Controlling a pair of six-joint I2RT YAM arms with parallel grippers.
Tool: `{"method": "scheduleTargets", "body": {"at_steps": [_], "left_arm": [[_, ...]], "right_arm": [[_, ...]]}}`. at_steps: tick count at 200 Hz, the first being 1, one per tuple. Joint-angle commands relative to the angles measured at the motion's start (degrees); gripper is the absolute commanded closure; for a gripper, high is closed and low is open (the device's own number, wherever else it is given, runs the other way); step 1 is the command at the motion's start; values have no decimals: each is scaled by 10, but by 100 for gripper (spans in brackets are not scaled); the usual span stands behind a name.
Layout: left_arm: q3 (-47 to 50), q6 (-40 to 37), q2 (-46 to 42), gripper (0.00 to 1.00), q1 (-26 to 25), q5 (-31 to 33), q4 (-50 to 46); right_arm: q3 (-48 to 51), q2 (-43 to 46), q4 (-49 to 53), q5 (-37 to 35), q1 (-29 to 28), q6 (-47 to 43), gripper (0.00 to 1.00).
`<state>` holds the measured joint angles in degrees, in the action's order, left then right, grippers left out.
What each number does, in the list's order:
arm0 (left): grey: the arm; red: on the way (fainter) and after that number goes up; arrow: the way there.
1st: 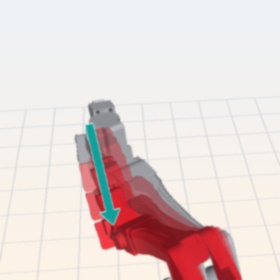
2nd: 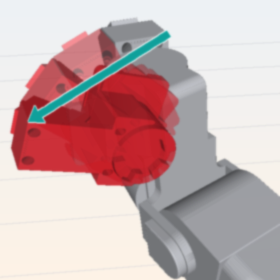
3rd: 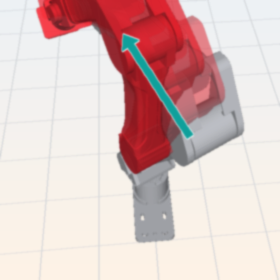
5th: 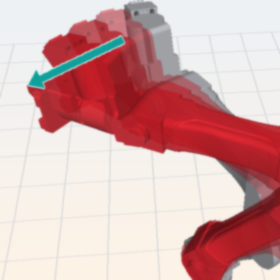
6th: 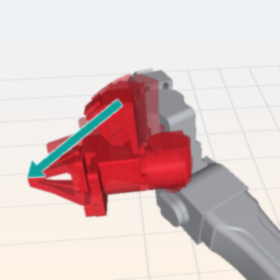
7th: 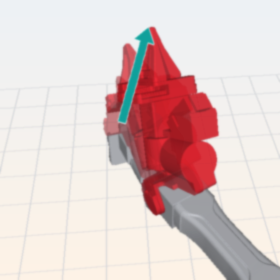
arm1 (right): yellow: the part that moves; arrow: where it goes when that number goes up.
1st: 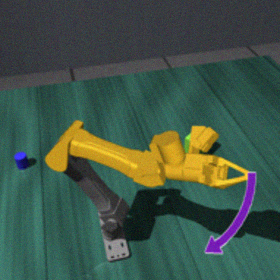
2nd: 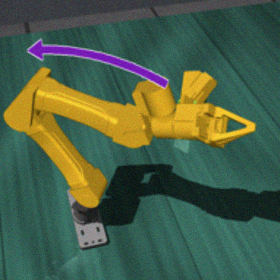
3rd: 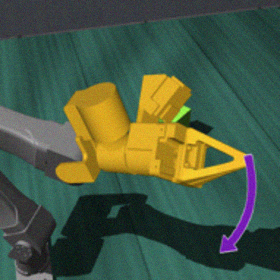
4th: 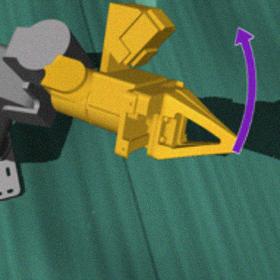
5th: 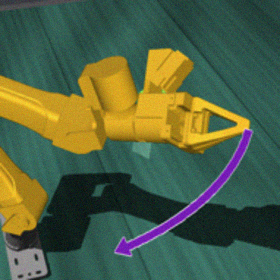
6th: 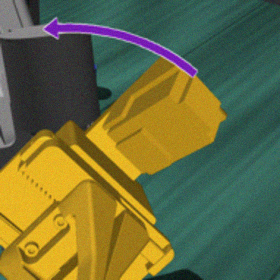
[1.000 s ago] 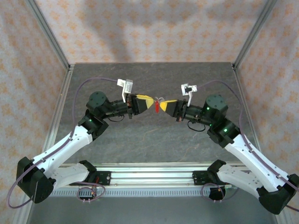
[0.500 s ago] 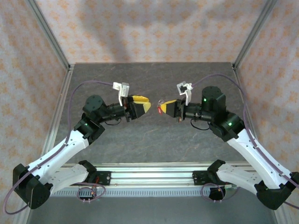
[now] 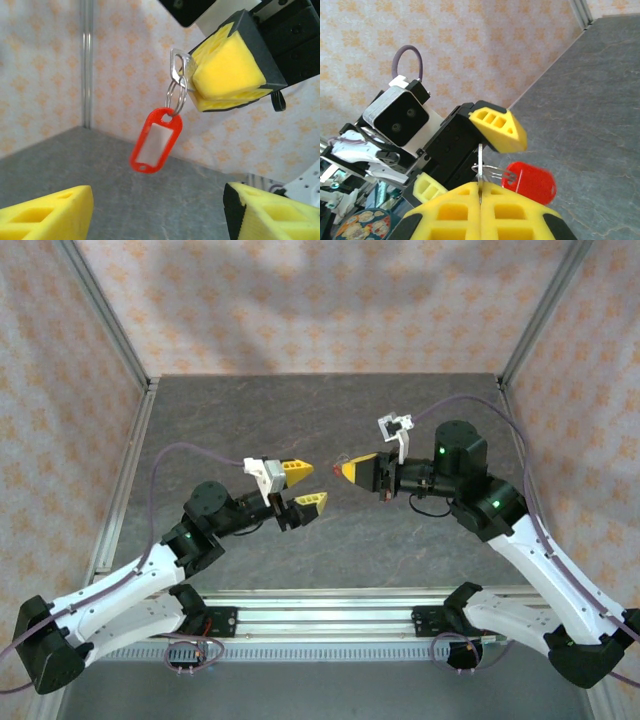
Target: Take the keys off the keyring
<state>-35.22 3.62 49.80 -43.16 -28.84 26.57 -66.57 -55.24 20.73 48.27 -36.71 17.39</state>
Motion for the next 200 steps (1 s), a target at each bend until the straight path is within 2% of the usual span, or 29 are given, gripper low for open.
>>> {"method": "scheduleTargets", "body": {"at_steps": [1, 53, 135, 200], "left_arm": [[-1, -75, 9, 31, -8, 8, 75], [-37, -110, 47, 30, -15, -4, 69], [-75, -117, 96, 38, -28, 2, 103], [-84, -118, 100, 42, -33, 14, 111]], "right_arm": [[-22, -2, -25, 35, 0, 20, 100], [-13, -5, -51, 58, 0, 46, 100], [-3, -5, -67, 66, 0, 59, 100], [8, 2, -74, 67, 0, 64, 100]]}}
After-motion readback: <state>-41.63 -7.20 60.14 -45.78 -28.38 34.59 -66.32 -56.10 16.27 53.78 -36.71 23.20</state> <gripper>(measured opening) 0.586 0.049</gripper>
